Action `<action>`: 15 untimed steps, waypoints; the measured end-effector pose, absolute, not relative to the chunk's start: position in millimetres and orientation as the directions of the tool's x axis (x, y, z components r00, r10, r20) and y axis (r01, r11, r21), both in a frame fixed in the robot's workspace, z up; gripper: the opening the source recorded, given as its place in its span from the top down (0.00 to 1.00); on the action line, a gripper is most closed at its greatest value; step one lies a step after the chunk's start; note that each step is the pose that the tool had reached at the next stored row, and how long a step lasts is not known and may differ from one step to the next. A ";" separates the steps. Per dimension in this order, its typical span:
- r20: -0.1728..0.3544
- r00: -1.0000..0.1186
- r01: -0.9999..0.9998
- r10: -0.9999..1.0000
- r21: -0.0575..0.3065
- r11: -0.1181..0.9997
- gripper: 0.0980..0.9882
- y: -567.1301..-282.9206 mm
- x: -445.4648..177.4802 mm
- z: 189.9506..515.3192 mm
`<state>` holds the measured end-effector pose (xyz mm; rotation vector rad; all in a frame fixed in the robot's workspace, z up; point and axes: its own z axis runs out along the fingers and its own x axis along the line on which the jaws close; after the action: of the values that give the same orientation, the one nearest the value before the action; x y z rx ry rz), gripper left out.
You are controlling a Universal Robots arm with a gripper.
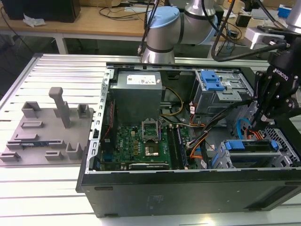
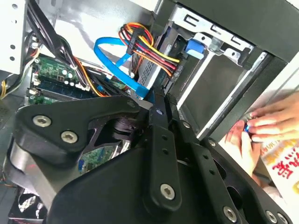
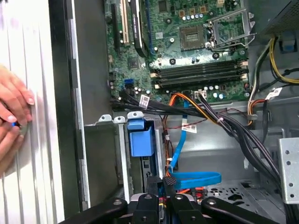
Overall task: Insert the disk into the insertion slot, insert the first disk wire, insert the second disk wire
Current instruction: 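Insert the second disk wire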
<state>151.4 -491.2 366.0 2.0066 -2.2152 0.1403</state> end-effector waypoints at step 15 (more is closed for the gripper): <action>-0.001 -0.091 -0.996 -0.996 0.015 0.091 0.93 -521.4 145.0 361.9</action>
<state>145.0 -521.4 361.9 2.1117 -2.3131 -0.0188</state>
